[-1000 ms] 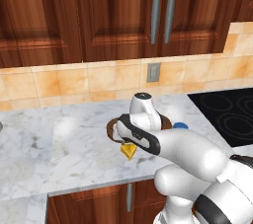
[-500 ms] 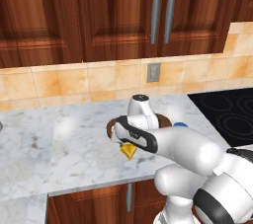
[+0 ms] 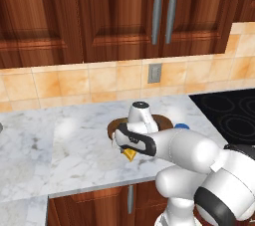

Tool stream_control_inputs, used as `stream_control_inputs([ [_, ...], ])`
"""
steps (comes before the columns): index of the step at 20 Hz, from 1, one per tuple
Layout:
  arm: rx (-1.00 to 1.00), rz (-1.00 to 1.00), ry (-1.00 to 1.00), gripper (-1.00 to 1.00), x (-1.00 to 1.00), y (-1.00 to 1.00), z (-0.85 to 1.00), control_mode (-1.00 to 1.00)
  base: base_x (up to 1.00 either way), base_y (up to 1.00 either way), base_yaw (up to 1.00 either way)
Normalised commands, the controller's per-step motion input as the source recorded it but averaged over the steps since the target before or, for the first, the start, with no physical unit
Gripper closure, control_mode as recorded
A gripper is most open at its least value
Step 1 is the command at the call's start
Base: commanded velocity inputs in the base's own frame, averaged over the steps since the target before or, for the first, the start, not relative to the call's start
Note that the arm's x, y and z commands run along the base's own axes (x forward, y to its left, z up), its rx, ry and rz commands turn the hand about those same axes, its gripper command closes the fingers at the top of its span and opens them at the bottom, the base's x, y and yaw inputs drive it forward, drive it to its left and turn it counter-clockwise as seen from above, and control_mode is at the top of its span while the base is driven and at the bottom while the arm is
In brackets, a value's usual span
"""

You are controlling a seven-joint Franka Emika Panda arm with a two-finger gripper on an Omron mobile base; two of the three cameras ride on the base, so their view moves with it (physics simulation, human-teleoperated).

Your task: Retrieve the reheated potato from the microwave, then place the potato, cheese, and condiment on the cutting board.

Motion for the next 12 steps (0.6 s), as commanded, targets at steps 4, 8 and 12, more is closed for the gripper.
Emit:
stream_control_inputs([
  [4, -0.01, 0.00, 0.00, -1.00, 0.02, 0.00, -0.18, -1.00, 0.00, 0.00, 0.00],
  [8, -0.02, 0.00, -0.03, -1.00, 0.08, 0.00, -0.08, -1.00, 0.00, 0.00, 0.00],
  [12, -0.03, 0.00, -0.04, -1.00, 0.06, 0.00, -0.02, -1.00, 0.00, 0.00, 0.00],
])
